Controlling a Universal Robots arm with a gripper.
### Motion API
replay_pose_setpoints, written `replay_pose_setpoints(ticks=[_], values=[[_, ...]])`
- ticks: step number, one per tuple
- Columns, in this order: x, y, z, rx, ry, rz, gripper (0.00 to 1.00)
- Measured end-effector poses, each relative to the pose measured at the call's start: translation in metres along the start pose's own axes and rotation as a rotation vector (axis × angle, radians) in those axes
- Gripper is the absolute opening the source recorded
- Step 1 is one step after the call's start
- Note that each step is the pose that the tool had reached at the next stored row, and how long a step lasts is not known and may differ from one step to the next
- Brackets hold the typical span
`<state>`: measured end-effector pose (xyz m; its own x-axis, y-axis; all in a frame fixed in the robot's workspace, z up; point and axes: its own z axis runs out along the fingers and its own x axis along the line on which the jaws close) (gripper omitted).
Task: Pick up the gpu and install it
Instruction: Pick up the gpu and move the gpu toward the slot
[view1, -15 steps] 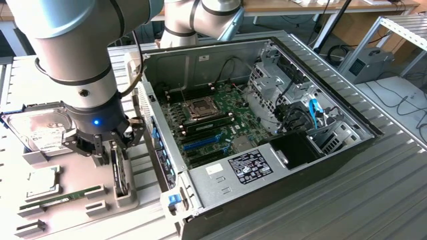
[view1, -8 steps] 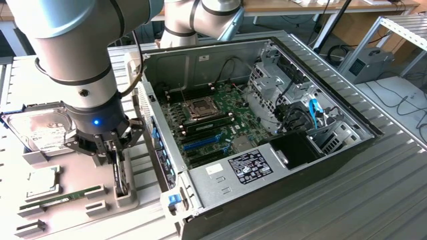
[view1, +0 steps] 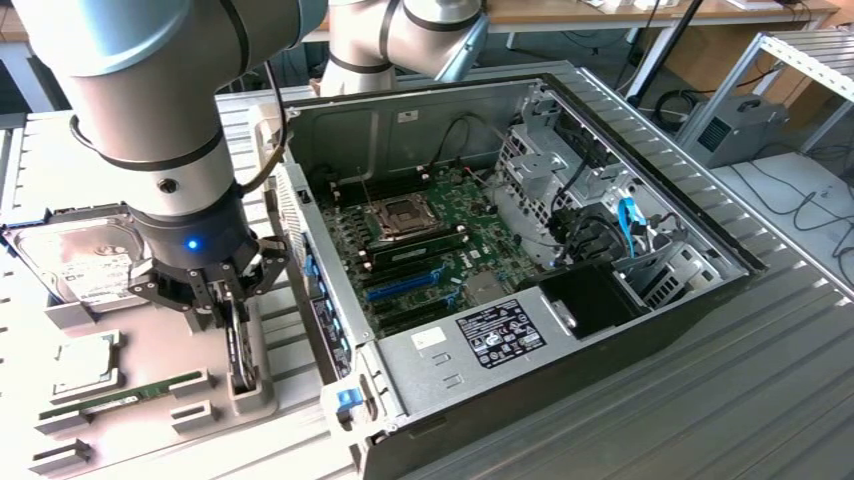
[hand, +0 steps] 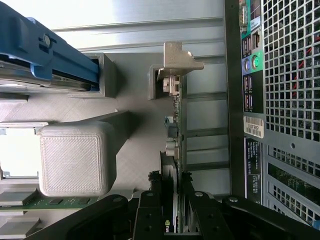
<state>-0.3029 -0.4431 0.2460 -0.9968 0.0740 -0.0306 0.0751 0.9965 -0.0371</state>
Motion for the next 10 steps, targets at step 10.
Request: replay_pose_setpoints(ticks=[10], values=[[-0.0001, -0.0001, -0.0022, -0.0001, -0.0001, 0.000, 0.26]])
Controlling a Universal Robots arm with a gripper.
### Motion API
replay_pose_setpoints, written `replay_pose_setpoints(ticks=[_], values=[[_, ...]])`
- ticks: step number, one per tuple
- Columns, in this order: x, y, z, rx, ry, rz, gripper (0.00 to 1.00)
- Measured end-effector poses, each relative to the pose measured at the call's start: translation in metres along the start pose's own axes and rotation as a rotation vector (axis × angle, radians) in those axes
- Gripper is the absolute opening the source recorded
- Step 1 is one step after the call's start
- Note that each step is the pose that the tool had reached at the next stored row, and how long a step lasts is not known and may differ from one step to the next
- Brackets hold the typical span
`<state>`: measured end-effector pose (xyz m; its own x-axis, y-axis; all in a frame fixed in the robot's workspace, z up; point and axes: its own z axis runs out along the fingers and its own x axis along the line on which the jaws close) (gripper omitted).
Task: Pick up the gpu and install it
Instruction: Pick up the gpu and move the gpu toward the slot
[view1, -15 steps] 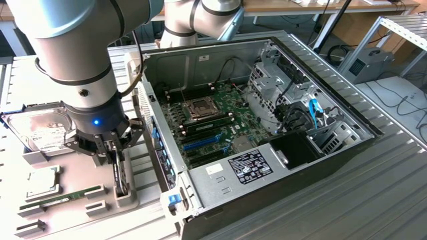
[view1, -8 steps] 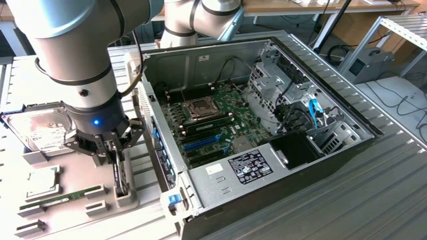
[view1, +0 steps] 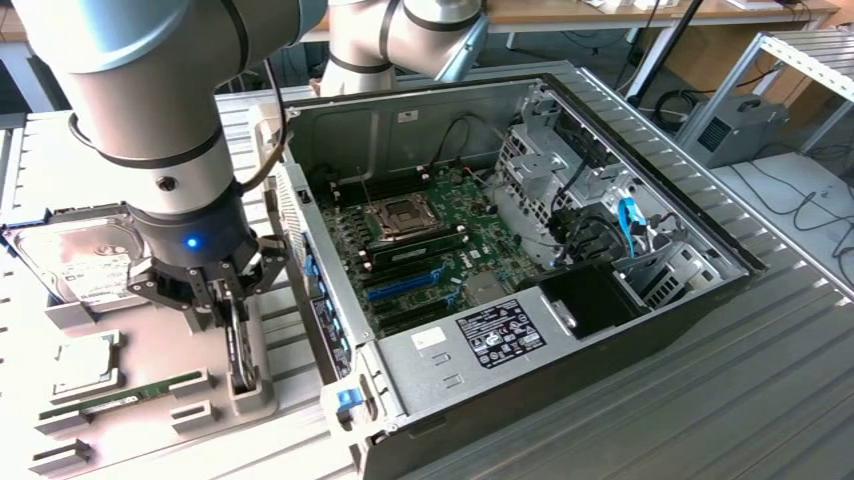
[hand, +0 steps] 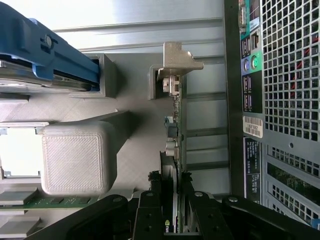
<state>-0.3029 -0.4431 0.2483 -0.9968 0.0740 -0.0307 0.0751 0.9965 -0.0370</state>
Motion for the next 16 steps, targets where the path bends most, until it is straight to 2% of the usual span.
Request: replay_pose_setpoints(ticks=[16], values=[[-0.0001, -0.0002, -0.0045, 0.0000, 0.0000, 0.000, 0.26]])
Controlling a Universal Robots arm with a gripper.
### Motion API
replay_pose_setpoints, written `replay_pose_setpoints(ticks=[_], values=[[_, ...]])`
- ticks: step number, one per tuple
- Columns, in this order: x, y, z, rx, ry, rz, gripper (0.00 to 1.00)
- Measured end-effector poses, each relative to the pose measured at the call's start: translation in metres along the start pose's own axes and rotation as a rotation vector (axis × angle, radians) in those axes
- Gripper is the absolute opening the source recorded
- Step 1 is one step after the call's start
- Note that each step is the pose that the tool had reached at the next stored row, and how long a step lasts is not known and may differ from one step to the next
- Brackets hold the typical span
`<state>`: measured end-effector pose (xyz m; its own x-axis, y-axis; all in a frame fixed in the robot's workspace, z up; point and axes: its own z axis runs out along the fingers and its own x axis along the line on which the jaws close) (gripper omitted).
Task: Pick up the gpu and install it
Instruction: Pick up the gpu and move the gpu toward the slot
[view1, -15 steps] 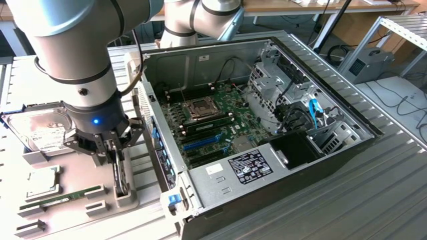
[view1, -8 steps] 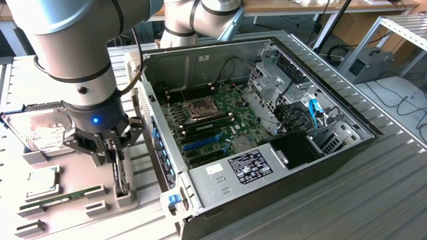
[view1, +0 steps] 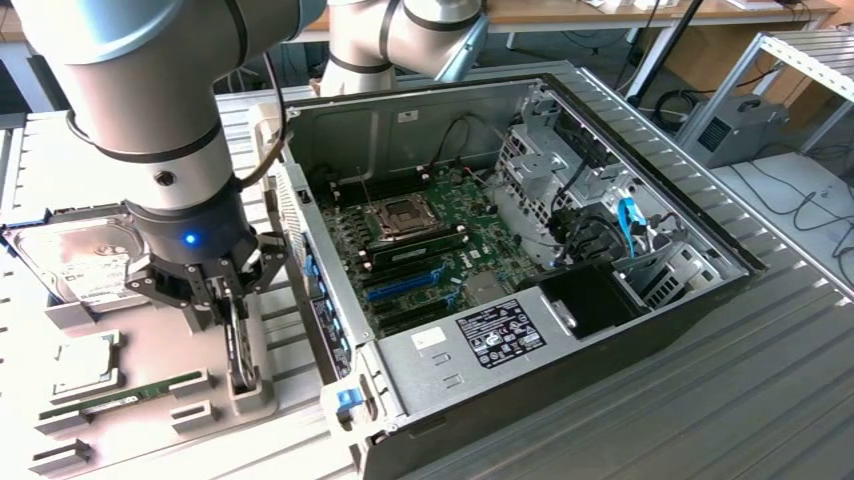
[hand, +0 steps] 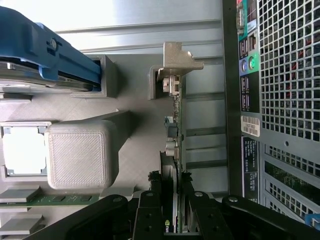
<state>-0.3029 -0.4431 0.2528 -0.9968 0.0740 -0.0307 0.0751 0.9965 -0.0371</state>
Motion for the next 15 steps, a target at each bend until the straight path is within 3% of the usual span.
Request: replay_pose_setpoints(ticks=[15], values=[[-0.0001, -0.0002, -0.0046, 0.0000, 0.0000, 0.000, 0.26]])
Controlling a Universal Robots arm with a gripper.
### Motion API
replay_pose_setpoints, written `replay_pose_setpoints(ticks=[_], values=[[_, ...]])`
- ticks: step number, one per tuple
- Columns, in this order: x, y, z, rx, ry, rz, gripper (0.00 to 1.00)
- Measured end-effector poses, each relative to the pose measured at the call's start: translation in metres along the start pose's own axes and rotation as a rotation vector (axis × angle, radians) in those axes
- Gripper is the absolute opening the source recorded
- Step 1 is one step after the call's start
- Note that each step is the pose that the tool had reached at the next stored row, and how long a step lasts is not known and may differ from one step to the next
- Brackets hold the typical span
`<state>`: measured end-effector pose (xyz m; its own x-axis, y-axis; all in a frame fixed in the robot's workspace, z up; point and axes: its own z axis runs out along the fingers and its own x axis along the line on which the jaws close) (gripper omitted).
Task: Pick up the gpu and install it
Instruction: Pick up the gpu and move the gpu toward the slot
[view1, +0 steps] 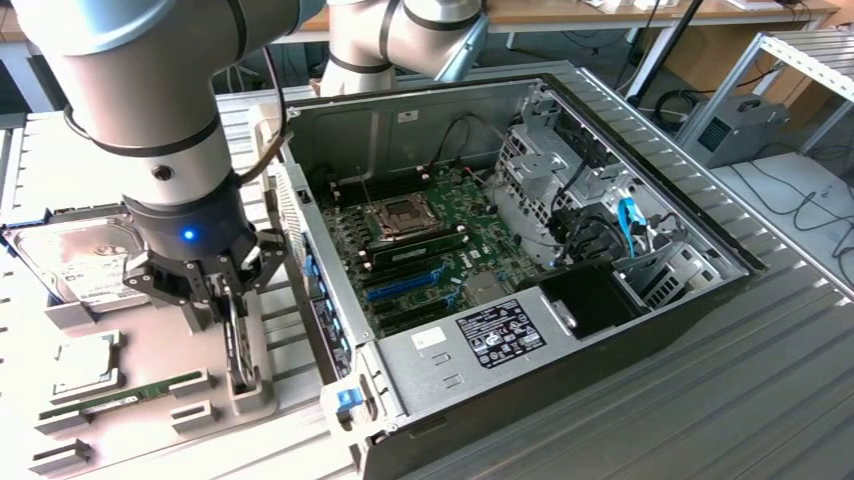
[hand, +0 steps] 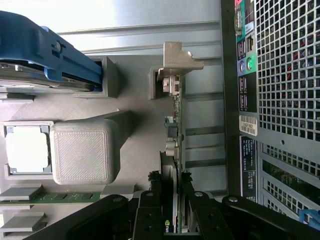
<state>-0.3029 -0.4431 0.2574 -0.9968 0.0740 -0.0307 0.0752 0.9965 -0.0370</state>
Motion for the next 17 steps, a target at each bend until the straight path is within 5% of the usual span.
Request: replay_pose_setpoints(ticks=[17], values=[[-0.0002, -0.0002, -0.0052, 0.0000, 0.0000, 0.000, 0.26]])
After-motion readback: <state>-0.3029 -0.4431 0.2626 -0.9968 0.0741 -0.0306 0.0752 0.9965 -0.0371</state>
